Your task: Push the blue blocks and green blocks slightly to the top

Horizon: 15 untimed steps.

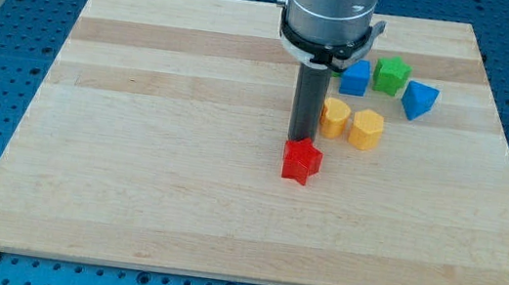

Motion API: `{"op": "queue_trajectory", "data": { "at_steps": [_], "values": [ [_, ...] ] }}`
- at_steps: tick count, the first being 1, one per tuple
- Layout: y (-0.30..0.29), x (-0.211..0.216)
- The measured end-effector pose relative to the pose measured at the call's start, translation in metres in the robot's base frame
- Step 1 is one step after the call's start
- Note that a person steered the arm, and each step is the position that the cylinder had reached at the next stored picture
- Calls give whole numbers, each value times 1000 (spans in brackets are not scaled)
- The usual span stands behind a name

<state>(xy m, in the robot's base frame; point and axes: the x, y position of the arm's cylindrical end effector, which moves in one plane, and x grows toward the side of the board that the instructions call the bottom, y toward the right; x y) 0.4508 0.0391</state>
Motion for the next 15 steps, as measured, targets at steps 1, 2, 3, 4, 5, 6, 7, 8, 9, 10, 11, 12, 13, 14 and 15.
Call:
{"op": "queue_trajectory", "data": {
  "at_steps": [1,2,3,4,5,6,7,8,9,10,11,12,13,14,15],
  "values": [
    [3,0],
    [3,1],
    [15,35],
    [39,51],
    [85,34],
    [93,14],
    [96,-32],
    [135,5],
    [179,-25],
    [119,-71],
    [36,-99],
    [35,-100],
    [42,-95],
    [90,-86],
    [103,-74]
  ]
}}
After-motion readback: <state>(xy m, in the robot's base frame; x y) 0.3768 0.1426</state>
